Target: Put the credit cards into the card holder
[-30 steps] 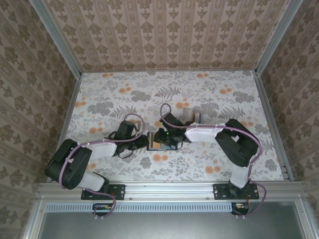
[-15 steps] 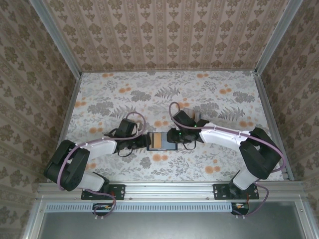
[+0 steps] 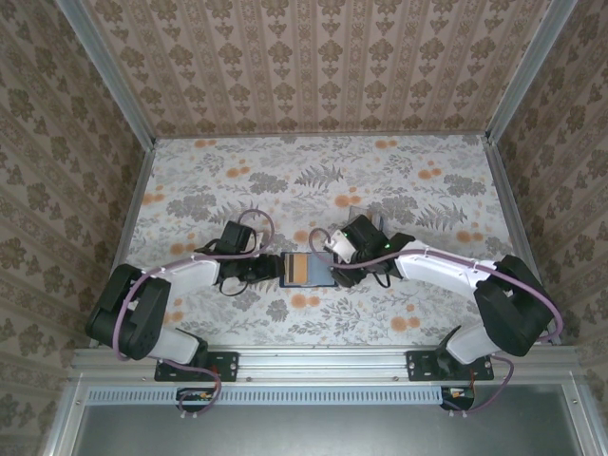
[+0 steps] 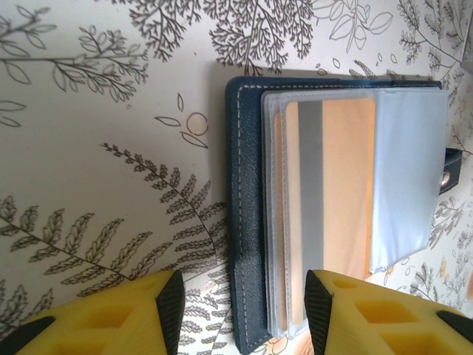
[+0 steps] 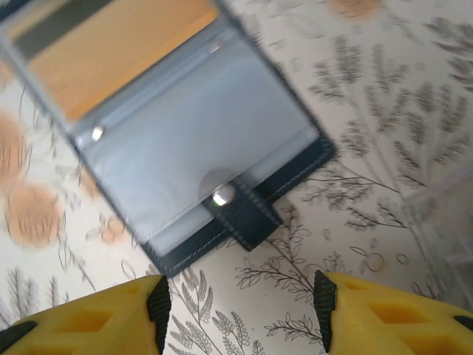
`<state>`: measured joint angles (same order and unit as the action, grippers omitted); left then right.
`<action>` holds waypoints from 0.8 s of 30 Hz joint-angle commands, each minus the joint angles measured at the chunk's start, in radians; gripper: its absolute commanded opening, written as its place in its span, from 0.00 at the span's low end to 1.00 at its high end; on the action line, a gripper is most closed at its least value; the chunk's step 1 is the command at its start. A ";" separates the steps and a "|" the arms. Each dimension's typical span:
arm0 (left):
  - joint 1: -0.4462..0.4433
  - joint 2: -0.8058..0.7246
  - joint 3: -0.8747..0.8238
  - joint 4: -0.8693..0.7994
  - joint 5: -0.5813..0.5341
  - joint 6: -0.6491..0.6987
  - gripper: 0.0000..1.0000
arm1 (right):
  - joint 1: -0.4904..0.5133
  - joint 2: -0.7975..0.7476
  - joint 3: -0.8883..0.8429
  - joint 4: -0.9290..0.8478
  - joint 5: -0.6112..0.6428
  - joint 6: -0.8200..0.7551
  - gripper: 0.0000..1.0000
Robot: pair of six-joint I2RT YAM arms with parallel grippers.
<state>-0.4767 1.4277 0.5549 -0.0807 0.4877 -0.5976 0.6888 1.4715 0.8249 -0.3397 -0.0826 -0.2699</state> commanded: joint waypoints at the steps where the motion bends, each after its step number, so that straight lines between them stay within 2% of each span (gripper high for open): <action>1: 0.007 0.015 0.012 -0.036 0.063 0.034 0.49 | -0.013 -0.016 -0.029 0.031 -0.109 -0.383 0.58; 5: 0.010 0.037 0.026 -0.059 0.069 0.053 0.49 | -0.023 0.024 -0.003 0.011 -0.141 -0.475 0.59; 10: 0.042 0.059 0.012 -0.021 0.081 -0.008 0.48 | -0.029 0.082 0.013 0.062 -0.167 -0.503 0.62; 12: 0.045 0.064 0.011 -0.021 0.079 -0.009 0.48 | -0.032 0.130 0.056 0.035 -0.169 -0.517 0.61; 17: 0.052 0.095 0.028 -0.022 0.103 -0.013 0.47 | -0.035 0.237 0.158 -0.045 -0.147 -0.523 0.53; 24: 0.056 0.137 0.041 -0.019 0.096 -0.019 0.47 | -0.038 0.286 0.203 -0.088 -0.117 -0.552 0.54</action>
<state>-0.4191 1.5116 0.5930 -0.1036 0.6189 -0.6117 0.6567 1.7306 0.9962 -0.3630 -0.2096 -0.7815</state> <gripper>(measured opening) 0.466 0.537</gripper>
